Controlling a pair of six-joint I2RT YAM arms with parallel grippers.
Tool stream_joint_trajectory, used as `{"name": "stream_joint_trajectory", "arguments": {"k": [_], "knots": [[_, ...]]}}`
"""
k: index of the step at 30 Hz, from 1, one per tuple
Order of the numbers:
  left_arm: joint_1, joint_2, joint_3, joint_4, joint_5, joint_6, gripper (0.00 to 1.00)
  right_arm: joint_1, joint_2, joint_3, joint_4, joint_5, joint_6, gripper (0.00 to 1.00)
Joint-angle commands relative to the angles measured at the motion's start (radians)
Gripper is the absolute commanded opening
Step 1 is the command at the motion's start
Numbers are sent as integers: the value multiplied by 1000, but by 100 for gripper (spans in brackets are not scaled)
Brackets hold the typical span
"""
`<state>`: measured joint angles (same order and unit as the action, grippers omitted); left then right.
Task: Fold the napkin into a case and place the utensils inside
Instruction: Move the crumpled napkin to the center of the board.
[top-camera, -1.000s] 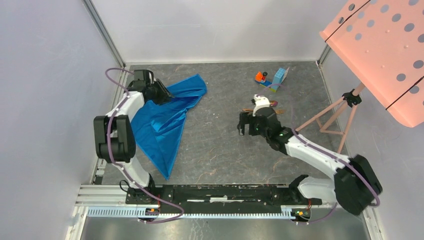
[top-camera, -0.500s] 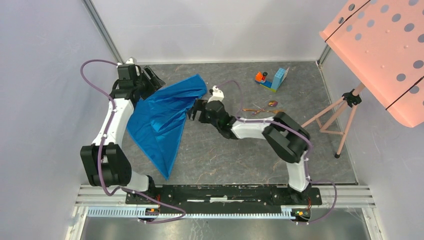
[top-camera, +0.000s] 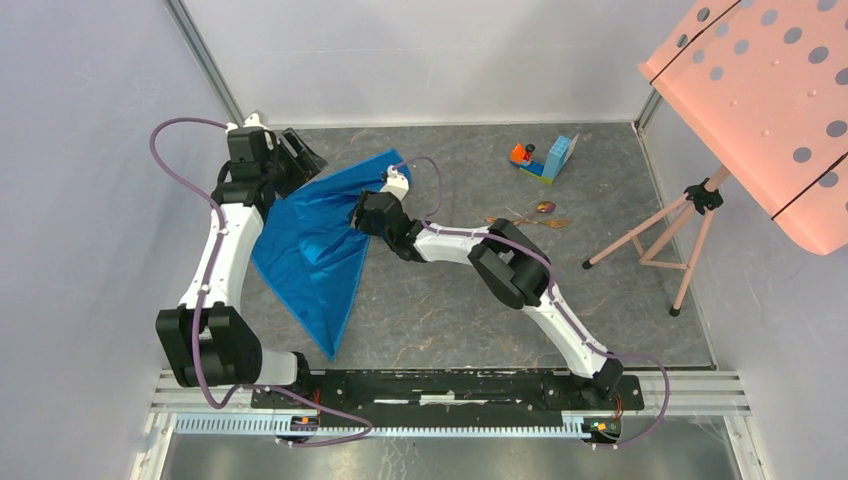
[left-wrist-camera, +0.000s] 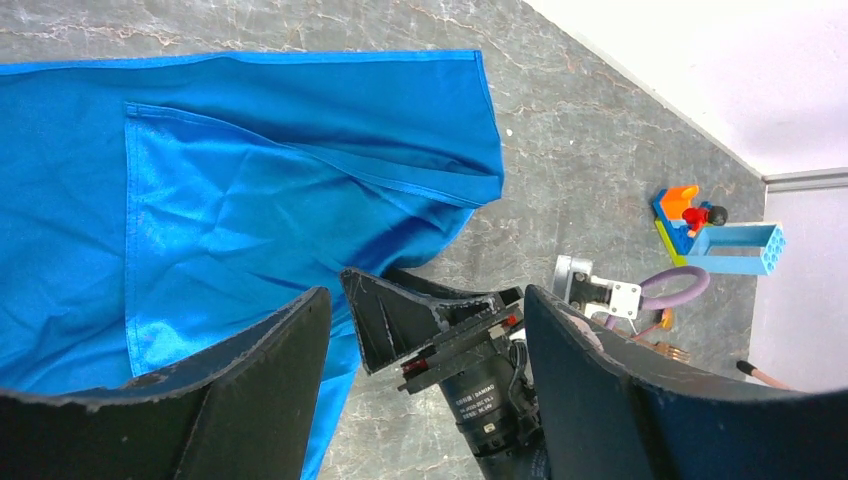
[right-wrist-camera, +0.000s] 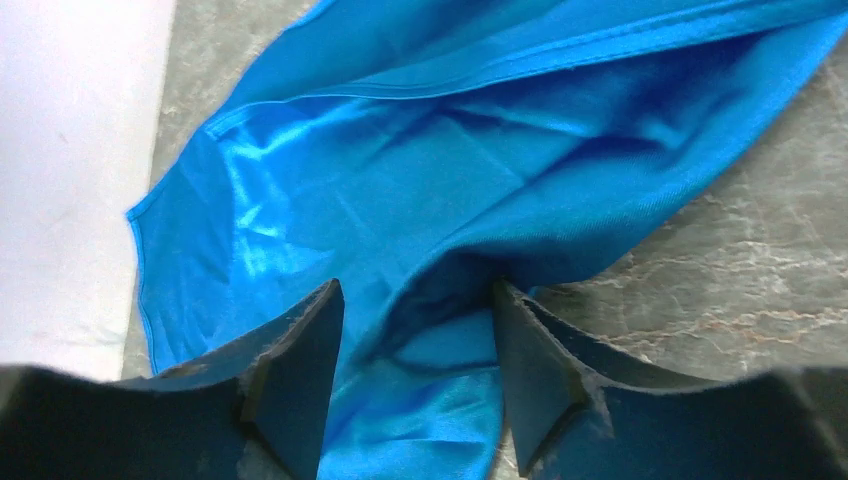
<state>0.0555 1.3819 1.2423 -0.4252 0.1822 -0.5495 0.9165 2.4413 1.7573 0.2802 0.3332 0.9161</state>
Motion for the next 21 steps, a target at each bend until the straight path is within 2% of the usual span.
{"name": "stream_joint_trajectory", "arguments": {"k": [1, 3, 4, 6, 8, 10, 11, 13, 14, 17, 18, 19, 20, 21], "knots": [[6, -31, 26, 11, -14, 52, 77, 6, 15, 48, -81, 64, -23, 43], [7, -30, 25, 10, -15, 52, 77, 3, -11, 22, -111, 82, -56, 18], [6, -31, 24, 10, -22, 53, 77, -2, -36, -11, -114, 76, -101, 9], [5, -35, 25, 5, -36, 58, 77, -21, -127, -91, -95, -25, -261, 3], [5, -40, 24, 4, -42, 59, 77, -72, -229, -205, -52, -273, -426, 2], [5, -47, 22, 5, -34, 54, 78, -156, -308, -306, -38, -586, -479, 3], [4, -54, 20, 6, -33, 53, 78, -213, -330, -337, -52, -746, -499, 0], [-5, -67, 6, 12, -57, 59, 78, -294, -363, -392, -100, -975, -572, 0], [-12, -67, 1, 11, -86, 68, 79, -327, -375, -411, -181, -1053, -651, 0], [-43, -51, 10, -18, -126, 94, 79, -388, -420, -476, -381, -1066, -849, 3], [-43, -45, 17, -44, -142, 96, 82, -405, -424, -477, -461, -1037, -931, 7], [-72, -45, 20, -65, -142, 86, 95, -414, -427, -471, -525, -975, -973, 13], [-73, -51, 12, -82, -129, 68, 100, -418, -430, -448, -592, -880, -1009, 20], [-74, -63, 1, -100, -120, 54, 100, -418, -442, -434, -623, -802, -1025, 28]]}}
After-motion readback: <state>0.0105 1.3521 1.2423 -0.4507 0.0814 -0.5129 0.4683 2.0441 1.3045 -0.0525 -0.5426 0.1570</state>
